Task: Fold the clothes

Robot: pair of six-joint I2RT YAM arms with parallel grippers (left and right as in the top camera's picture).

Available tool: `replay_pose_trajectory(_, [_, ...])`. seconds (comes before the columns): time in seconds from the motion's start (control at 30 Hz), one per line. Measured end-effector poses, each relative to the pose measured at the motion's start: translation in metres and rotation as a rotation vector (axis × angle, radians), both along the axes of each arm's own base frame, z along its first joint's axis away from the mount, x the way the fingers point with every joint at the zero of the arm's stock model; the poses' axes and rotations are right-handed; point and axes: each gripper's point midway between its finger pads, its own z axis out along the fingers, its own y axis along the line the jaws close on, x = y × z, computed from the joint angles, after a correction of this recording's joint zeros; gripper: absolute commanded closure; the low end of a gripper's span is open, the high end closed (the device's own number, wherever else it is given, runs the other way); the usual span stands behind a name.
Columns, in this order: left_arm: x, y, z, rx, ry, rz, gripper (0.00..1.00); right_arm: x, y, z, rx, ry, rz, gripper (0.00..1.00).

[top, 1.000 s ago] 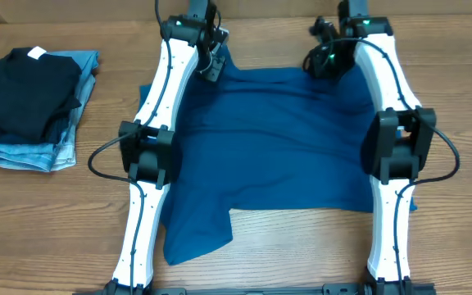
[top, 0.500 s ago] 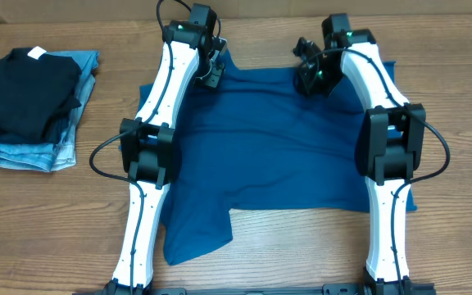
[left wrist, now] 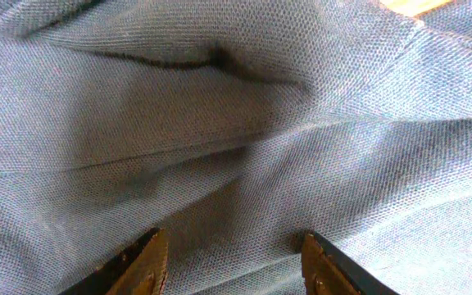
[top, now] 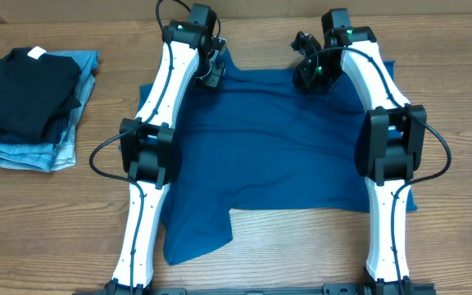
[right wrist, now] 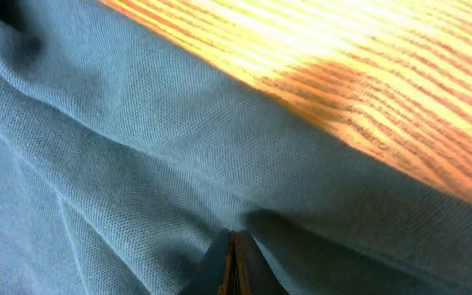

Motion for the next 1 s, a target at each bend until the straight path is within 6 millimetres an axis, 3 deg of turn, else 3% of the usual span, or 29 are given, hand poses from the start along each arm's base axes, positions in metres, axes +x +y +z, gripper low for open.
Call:
replay_pose_trajectory(0.3, [0.000, 0.000, 0.000, 0.000, 0.001, 0.000, 0.44, -0.001, 0.000, -0.014, -0.002, -0.002, 0.001, 0.96])
replay_pose_trajectory(0.5, [0.000, 0.000, 0.000, 0.000, 0.001, 0.000, 0.44, 0.012, 0.003, -0.017, 0.018, -0.066, 0.002, 0.96])
replay_pose_trajectory(0.63, [0.000, 0.000, 0.000, 0.001, 0.001, 0.000, 0.44, 0.041, 0.003, -0.011, 0.026, -0.176, -0.064, 0.96])
replay_pose_trajectory(0.8, [-0.001, 0.000, 0.000, 0.001, 0.005, 0.000, 0.44, 0.094, -0.008, 0.015, 0.029, -0.381, -0.232, 0.96])
replay_pose_trajectory(1.0, [0.002, 0.000, 0.000, -0.001, -0.007, 0.000, 0.44, 0.119, -0.019, 0.034, 0.035, -0.486, -0.356, 0.96])
